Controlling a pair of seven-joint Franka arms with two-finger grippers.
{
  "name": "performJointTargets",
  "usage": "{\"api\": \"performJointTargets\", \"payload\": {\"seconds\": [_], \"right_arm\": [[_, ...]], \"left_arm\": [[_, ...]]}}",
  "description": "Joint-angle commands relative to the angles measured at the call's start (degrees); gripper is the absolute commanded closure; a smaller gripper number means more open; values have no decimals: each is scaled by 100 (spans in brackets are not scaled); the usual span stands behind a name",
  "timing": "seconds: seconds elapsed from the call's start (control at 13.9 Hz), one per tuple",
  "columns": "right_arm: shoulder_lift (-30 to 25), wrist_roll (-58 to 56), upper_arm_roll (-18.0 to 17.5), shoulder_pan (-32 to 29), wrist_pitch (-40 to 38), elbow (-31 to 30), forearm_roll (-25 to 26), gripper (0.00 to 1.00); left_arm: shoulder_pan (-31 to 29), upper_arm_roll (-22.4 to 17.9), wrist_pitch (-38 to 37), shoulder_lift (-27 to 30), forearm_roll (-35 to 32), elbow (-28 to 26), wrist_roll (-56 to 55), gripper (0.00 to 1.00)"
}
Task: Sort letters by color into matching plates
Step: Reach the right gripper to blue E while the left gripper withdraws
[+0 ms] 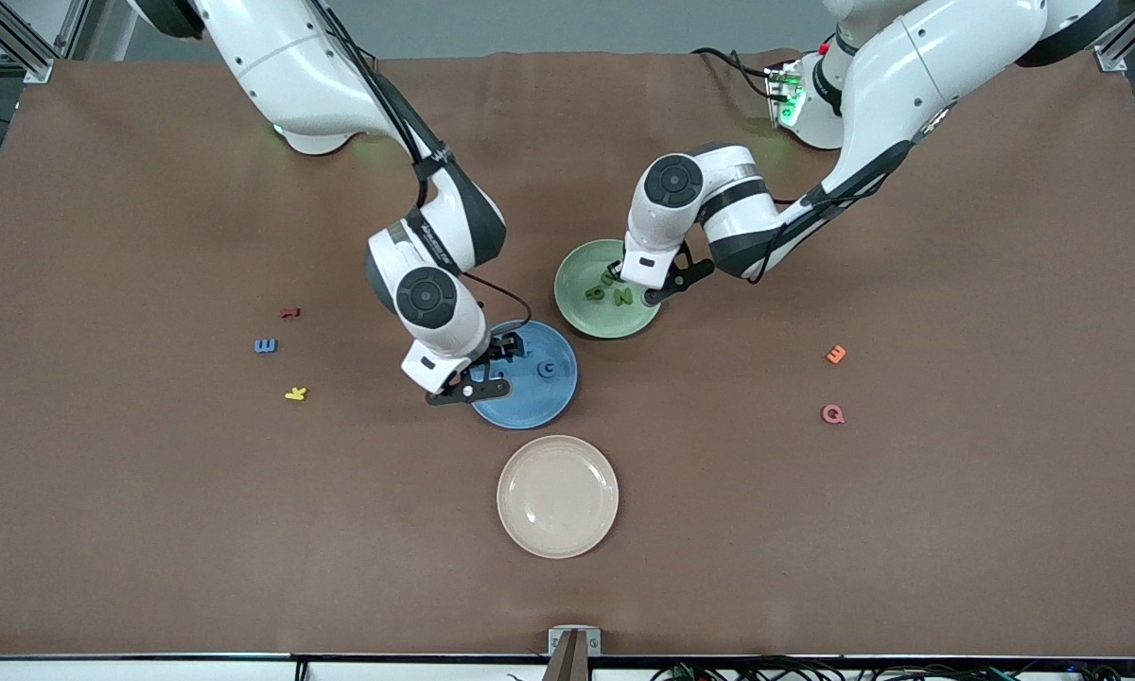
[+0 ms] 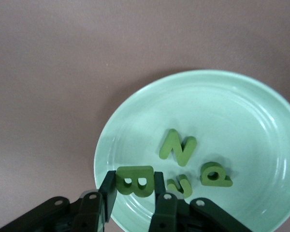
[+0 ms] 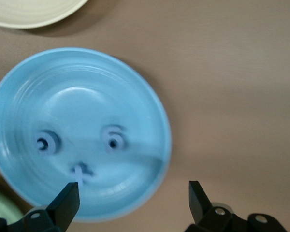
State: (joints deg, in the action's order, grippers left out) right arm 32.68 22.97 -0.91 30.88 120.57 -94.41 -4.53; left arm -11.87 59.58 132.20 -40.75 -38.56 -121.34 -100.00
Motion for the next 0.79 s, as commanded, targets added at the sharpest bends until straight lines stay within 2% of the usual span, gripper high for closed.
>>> {"api": "performJointTargets", "payload": {"seconds": [0.0, 0.14, 0.29, 0.36, 0.43, 0.5, 0.57, 0.65, 0.72], "right_arm": [[-866, -56, -49, -529, -1024, -165, -13, 0], [-1209, -91, -49, -968, -1447, -305, -4, 0], [-1596, -161, -49, -1399, -1484, -691, 48, 0], [-1746, -388, -49, -1645, -1484, -858, 109, 0], [-1834, -895, -49, -1925, -1484, -999, 145, 0], [-1844, -1431, -49, -2259, -1484, -1061, 154, 0], [-1835, -1732, -49, -2497, -1458, -1123, 154, 0], [-1826, -1918, -49, -2700, -1414, -1236, 224, 0], [-1835, -2006, -49, -2832, -1266, -1412, 381, 0]], "left_arm": [[247, -61, 60, -3, -82, 5, -423, 100], [325, -122, 69, -46, -82, 5, -415, 100], [413, -192, 69, -47, -82, 23, -415, 98], [414, -210, 69, -56, -90, 23, -415, 94], [422, -271, 69, -56, -82, 40, -397, 73], [448, -341, 60, -64, -90, 49, -397, 49], [457, -368, 60, -56, -82, 58, -397, 35], [457, -386, 60, -56, -82, 119, -423, 14], [457, -394, 43, -56, -82, 172, -415, 12]]}}
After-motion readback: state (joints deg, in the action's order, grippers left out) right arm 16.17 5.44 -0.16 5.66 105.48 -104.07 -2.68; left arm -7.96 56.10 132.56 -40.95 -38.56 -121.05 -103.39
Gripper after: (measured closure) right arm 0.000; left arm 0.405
